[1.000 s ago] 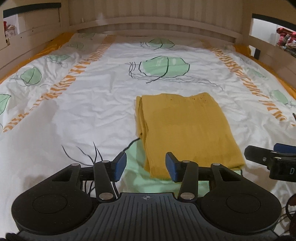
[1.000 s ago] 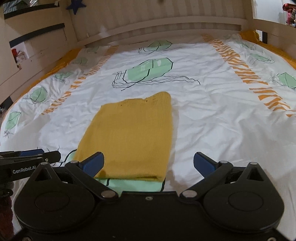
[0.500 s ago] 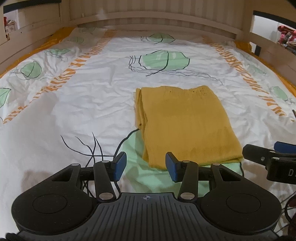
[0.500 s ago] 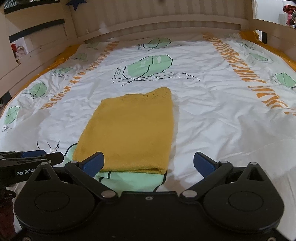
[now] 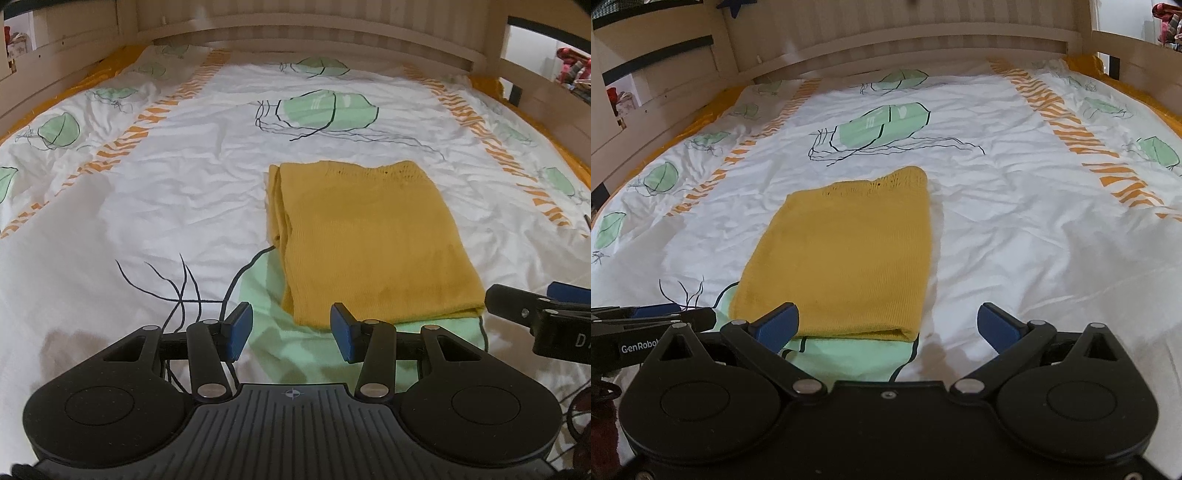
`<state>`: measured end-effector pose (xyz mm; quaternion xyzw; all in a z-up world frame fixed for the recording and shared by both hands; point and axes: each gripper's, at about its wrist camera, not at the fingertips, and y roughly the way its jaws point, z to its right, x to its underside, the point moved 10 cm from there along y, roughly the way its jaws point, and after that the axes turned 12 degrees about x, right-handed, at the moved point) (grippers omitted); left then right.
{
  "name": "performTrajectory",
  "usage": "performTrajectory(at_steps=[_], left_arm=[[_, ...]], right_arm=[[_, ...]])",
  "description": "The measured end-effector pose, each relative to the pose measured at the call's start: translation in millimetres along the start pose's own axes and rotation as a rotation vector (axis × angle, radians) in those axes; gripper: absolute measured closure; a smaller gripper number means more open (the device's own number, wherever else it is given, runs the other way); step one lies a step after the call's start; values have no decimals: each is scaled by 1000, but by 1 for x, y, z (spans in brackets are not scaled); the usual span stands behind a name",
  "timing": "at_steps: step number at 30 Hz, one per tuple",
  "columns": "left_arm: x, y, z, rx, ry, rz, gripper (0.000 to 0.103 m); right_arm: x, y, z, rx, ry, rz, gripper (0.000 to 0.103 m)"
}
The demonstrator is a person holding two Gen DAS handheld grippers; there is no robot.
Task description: Fold small clothes
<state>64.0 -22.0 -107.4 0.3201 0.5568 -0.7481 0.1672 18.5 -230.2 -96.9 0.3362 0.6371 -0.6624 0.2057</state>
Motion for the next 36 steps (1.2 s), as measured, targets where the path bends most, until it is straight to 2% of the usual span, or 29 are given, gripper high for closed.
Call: performTrajectory(at_steps=[36], left_arm=[[1,10,4,7,0,-24,58]], right_arm=[[3,11,0,-7,5,-33,1]])
